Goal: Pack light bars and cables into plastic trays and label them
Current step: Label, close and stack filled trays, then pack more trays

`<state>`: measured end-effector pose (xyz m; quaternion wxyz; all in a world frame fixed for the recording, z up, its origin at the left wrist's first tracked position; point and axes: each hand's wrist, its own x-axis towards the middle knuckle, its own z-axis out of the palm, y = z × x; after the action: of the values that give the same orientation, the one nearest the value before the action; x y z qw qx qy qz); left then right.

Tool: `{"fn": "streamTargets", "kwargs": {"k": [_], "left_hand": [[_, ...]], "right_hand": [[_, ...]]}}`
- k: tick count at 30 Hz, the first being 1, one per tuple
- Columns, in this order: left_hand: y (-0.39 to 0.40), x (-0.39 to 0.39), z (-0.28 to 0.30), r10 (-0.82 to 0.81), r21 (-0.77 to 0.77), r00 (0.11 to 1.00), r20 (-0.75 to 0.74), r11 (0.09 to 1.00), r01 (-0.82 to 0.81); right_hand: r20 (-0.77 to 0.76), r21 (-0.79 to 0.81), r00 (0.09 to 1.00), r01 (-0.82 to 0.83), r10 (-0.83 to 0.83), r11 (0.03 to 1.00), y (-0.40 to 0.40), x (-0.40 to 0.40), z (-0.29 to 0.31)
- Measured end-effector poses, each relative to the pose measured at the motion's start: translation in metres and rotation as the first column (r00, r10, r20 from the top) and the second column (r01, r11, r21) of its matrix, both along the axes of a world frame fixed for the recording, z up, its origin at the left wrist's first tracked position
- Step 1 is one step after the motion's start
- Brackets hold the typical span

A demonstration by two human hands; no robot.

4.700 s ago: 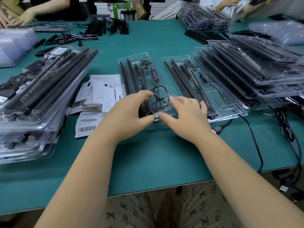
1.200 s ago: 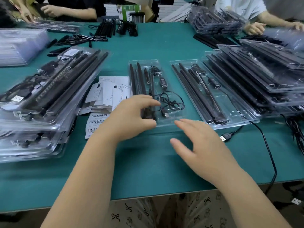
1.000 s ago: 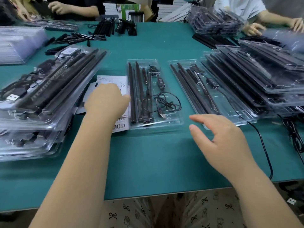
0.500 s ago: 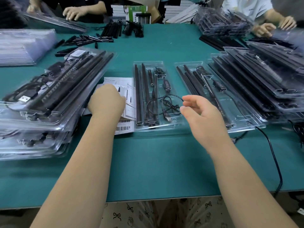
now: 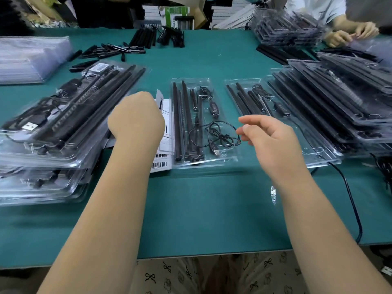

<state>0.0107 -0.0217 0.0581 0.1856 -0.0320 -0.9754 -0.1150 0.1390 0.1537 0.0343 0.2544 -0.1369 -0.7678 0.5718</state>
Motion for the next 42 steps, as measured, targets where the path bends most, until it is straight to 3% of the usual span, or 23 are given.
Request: {"fn": "streamTargets", "kwargs": {"k": [4,6,8,11,15,17,28,32,38,40,41,42], "left_hand": [[-0.001,0.010,0.012,-0.206,0.278,0.971,-0.122,0.932,0.233],[0.003,0.020,0.024,-0.347,0.438,0.928,-0.137,0.819,0.371],[0.009,0.025,0.033,-0.461,0.640,0.884,-0.076,0.658,0.398],[0.018,0.026,0.035,-0.641,0.915,0.762,0.090,0.355,0.191],[0.024,0.023,0.012,-0.747,0.985,0.644,0.165,0.151,-0.077],[0.024,0.023,-0.001,-0.772,0.983,0.612,0.174,0.095,-0.158],[0.037,0.032,-0.016,-0.793,0.965,0.595,0.127,-0.038,-0.258],[0.038,0.033,-0.016,-0.739,0.951,0.662,0.122,-0.103,-0.291],[0.044,0.040,-0.016,-0.783,0.997,0.617,0.074,0.040,-0.069],[0.046,0.042,-0.017,-0.761,0.996,0.648,0.049,0.090,0.030],[0.044,0.041,-0.020,-0.731,0.963,0.682,0.015,0.194,0.187],[0.042,0.040,-0.024,-0.720,0.837,0.694,-0.026,0.363,0.408]], "right_hand": [[-0.029,-0.053,0.999,0.031,-0.033,0.998,0.007,0.000,0.003],[-0.016,0.001,1.000,0.015,-0.015,1.000,0.007,-0.004,0.006],[-0.005,0.028,0.999,-0.046,0.046,0.999,0.003,-0.010,0.010],[0.031,-0.026,0.993,-0.115,0.116,0.993,-0.006,-0.026,0.014],[-0.018,-0.291,0.987,-0.160,0.162,0.943,-0.016,-0.040,0.013],[-0.014,-0.307,0.981,-0.188,0.193,0.933,-0.017,-0.040,0.004],[-0.140,-0.373,0.973,-0.223,0.183,0.901,-0.012,-0.032,-0.007],[-0.236,-0.470,0.952,-0.287,0.194,0.835,-0.005,-0.029,-0.006],[-0.128,-0.282,0.986,-0.139,0.106,0.949,-0.008,-0.033,-0.012],[-0.106,-0.245,0.994,-0.044,0.019,0.969,-0.004,-0.034,-0.012],[-0.087,-0.249,0.995,0.035,-0.058,0.968,0.000,-0.034,-0.011],[-0.060,-0.263,0.988,0.122,-0.143,0.957,0.005,-0.033,-0.010]]}}
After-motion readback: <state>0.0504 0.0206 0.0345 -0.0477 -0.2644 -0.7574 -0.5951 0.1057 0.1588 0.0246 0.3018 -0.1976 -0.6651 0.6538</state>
